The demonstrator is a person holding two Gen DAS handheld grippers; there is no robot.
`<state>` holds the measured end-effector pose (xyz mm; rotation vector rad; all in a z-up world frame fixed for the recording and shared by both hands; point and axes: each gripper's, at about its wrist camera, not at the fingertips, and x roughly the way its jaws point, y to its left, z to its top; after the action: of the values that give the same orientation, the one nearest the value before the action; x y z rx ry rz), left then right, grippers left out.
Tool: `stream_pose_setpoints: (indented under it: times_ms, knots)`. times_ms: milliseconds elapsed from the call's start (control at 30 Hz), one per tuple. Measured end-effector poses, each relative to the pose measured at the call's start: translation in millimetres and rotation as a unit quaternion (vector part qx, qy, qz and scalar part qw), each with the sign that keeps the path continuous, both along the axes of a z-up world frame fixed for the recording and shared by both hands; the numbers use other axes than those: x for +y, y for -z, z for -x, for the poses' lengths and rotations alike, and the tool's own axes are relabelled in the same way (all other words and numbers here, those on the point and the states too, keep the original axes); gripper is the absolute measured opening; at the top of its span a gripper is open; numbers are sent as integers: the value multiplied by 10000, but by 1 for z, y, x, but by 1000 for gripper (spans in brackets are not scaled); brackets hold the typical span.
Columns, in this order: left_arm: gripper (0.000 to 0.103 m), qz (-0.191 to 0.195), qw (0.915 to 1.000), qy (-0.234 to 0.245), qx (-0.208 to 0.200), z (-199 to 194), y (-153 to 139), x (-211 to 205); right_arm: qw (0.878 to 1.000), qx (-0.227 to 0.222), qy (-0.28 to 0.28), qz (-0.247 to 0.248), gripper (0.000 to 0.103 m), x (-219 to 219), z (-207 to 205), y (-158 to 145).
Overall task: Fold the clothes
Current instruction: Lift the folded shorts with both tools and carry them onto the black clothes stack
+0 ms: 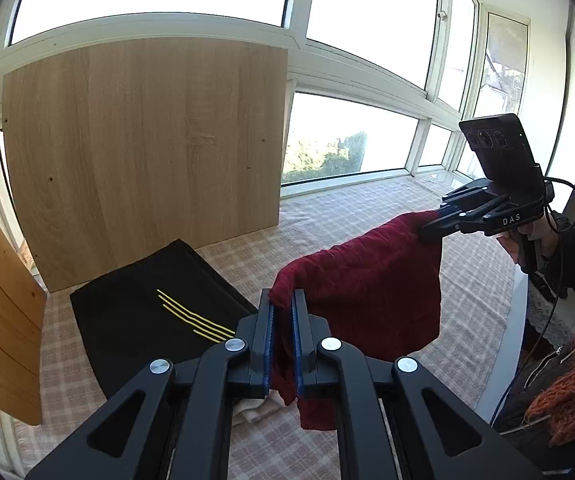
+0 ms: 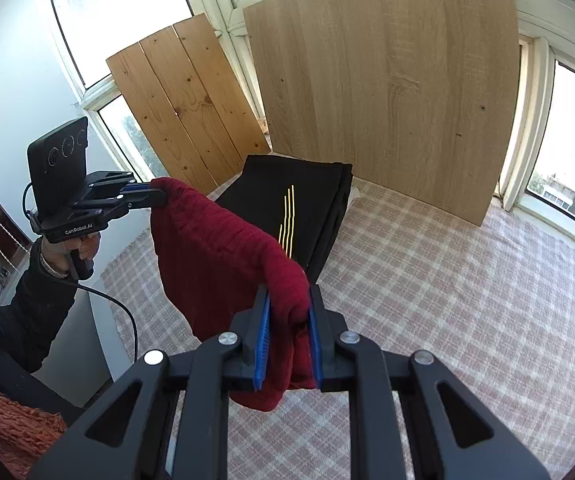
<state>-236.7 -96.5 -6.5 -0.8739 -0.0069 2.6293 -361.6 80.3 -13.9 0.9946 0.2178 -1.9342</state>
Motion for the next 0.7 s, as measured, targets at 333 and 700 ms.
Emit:
stream_pose_setpoints:
  times_ms: [333, 700]
  knots:
    - [8, 786, 9822, -1153, -1258, 137, 114, -124, 9914, -69, -409, -1239, 17, -189, 157, 96]
    - [23, 951, 9760, -1415, -1358, 162, 126, -154, 9906, -69, -445, -1295, 40, -195, 207, 122]
